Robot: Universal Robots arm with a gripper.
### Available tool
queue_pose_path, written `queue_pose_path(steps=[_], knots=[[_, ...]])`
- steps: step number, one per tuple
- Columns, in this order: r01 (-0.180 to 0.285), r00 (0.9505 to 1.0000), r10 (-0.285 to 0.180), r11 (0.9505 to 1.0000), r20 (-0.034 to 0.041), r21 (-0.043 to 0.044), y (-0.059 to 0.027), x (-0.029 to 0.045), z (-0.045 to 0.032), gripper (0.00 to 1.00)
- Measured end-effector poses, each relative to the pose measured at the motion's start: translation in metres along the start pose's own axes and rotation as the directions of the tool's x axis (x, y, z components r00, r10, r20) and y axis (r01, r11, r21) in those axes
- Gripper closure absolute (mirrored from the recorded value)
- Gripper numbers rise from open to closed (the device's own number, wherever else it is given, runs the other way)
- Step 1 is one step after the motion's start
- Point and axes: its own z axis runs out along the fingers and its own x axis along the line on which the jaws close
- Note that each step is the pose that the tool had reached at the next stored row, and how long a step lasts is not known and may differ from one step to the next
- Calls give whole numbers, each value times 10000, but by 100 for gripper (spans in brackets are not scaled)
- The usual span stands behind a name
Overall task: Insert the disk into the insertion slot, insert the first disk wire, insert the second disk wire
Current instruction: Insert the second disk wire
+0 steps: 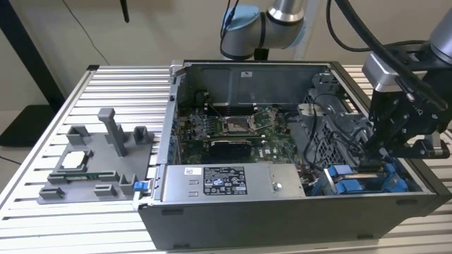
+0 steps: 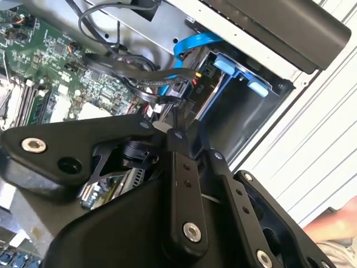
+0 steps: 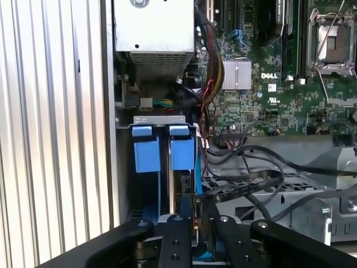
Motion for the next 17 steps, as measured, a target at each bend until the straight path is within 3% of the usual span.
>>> queue_pose_path(steps=[8, 17], knots=[[0, 10000, 0, 10000, 1, 0, -2, -15, -134, 0], [0, 10000, 0, 10000, -3, 0, -2, -19, -165, 0]])
